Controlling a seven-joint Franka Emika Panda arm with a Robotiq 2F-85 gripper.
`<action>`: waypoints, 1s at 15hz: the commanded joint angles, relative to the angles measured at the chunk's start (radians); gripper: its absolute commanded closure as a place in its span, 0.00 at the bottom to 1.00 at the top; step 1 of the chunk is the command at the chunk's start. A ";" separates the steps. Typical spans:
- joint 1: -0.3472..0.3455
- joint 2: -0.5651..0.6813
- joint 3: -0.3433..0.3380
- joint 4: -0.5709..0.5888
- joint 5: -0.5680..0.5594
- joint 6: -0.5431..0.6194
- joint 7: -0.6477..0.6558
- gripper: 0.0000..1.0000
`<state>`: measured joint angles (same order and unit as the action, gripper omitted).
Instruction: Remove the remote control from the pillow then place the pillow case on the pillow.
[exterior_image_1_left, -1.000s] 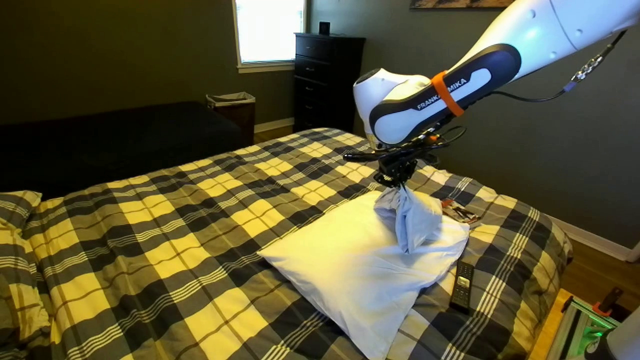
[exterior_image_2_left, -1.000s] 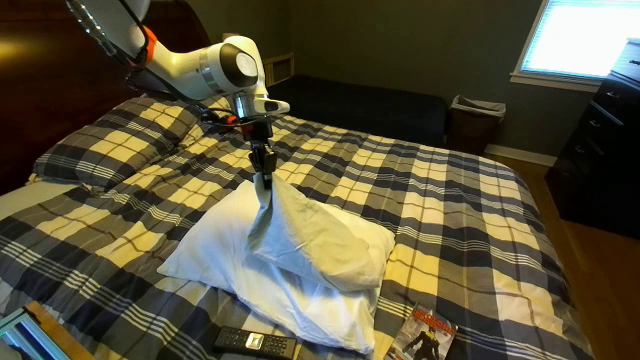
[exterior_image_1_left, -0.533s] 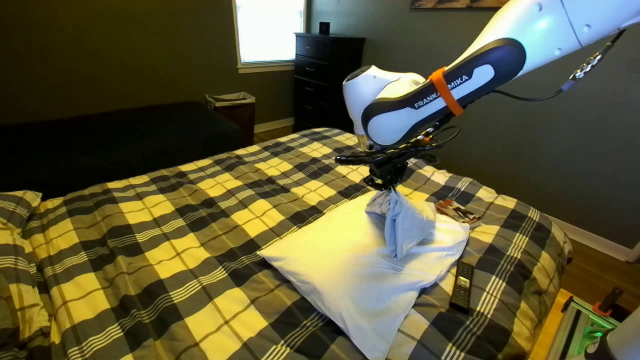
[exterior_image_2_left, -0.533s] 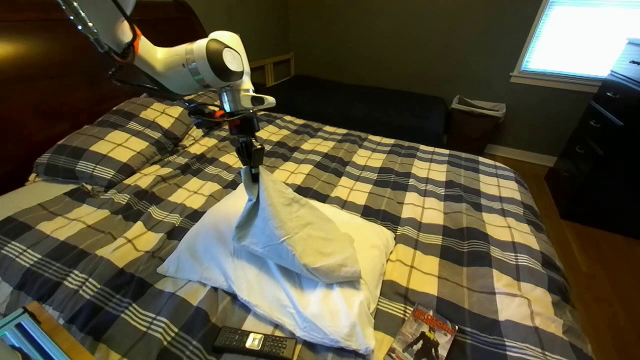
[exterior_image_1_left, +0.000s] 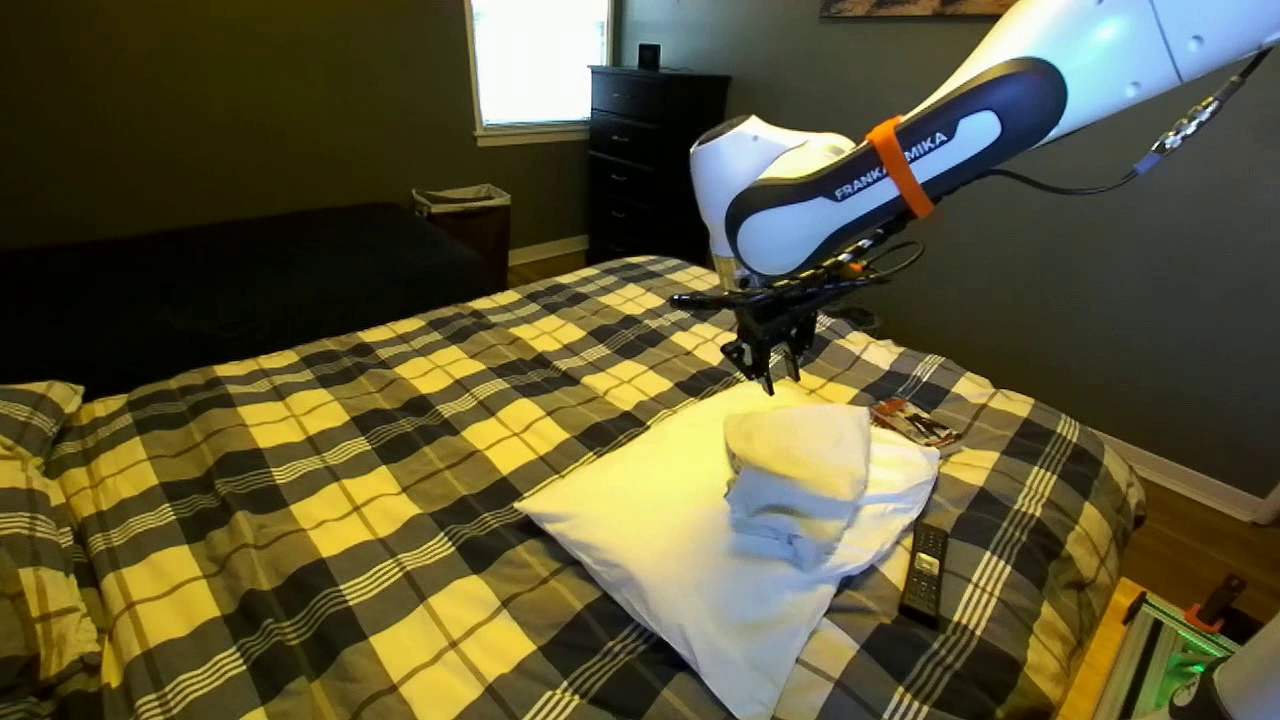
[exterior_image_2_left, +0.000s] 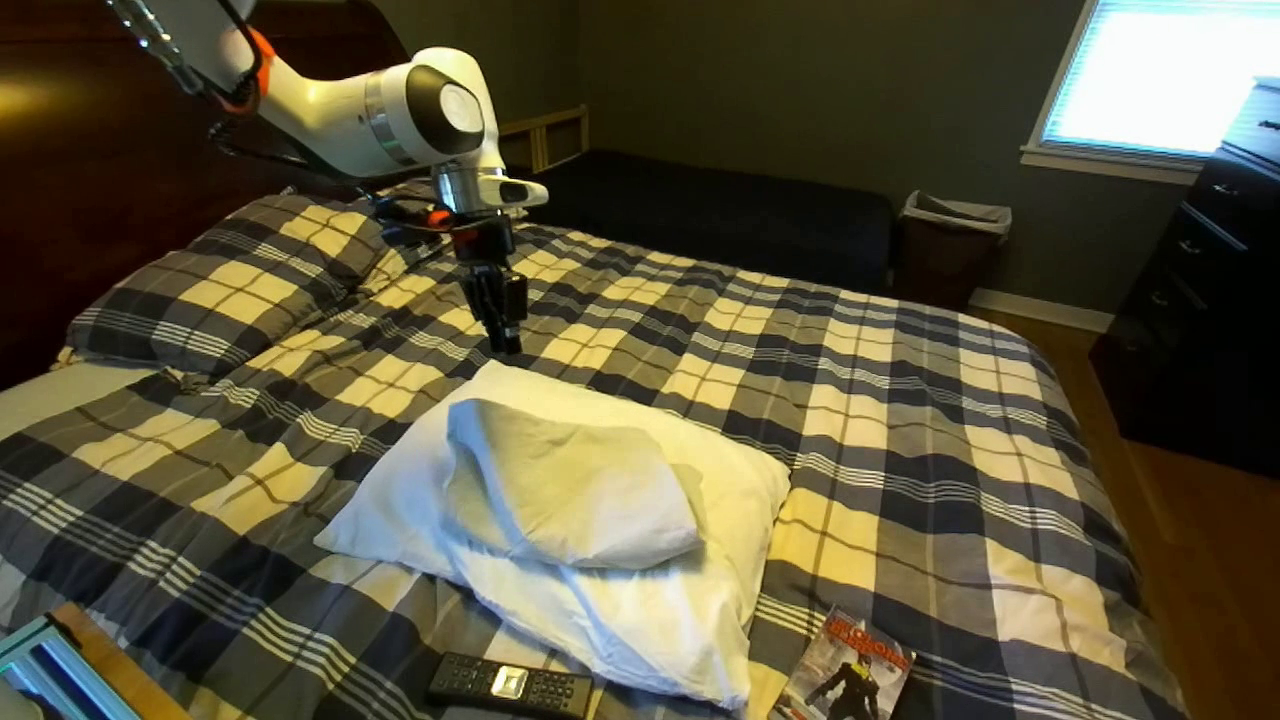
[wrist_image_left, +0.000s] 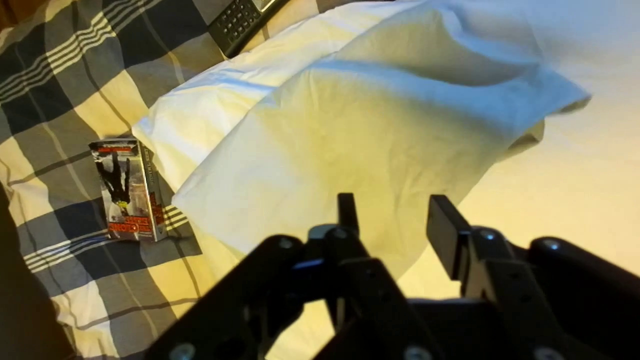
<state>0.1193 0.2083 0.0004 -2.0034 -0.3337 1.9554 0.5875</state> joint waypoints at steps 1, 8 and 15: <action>-0.036 -0.093 -0.011 -0.068 0.032 0.032 -0.077 0.26; -0.127 -0.245 -0.053 -0.222 -0.007 0.196 -0.328 0.00; -0.194 -0.369 -0.091 -0.354 0.026 0.297 -0.535 0.00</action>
<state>-0.0539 -0.0868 -0.0804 -2.2785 -0.3303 2.2165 0.1340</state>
